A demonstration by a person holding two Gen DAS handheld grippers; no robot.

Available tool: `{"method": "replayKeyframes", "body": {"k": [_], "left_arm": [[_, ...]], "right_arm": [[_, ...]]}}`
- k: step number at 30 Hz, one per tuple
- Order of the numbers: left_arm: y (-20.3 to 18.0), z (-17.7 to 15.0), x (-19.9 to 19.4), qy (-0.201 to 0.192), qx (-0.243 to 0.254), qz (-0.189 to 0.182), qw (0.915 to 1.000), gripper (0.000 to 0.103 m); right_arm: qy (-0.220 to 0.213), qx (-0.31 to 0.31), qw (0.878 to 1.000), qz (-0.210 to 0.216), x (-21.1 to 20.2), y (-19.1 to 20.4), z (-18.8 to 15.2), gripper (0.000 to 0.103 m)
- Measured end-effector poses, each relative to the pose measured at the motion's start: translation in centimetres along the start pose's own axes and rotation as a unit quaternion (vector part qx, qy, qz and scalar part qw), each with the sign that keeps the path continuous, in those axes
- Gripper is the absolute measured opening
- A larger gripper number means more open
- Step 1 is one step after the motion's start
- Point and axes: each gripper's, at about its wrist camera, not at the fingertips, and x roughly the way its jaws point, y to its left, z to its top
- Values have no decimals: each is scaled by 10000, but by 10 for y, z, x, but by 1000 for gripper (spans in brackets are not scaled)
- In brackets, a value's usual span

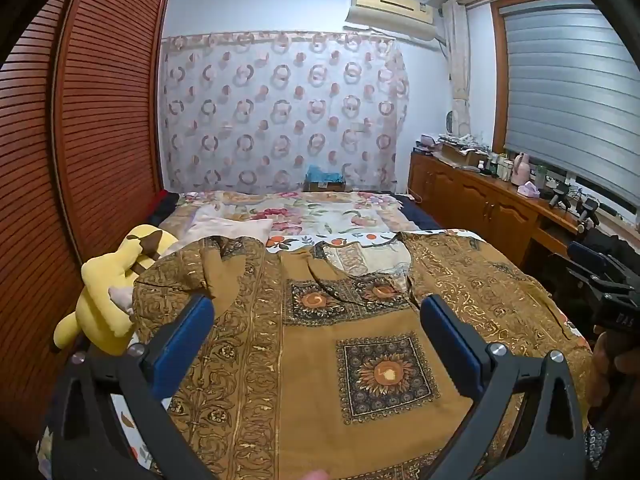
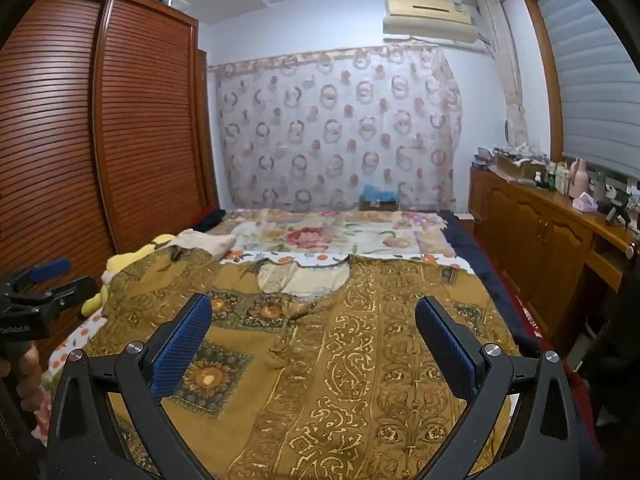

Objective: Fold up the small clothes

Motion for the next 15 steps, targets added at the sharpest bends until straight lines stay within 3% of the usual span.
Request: {"method": "replayKeyframes", "body": {"k": [15], "left_arm": [[-1,0,0,-85,42,1,10000,103]], "right_arm": [[18,-23,10000,-62,3,-3,-3,103]]}}
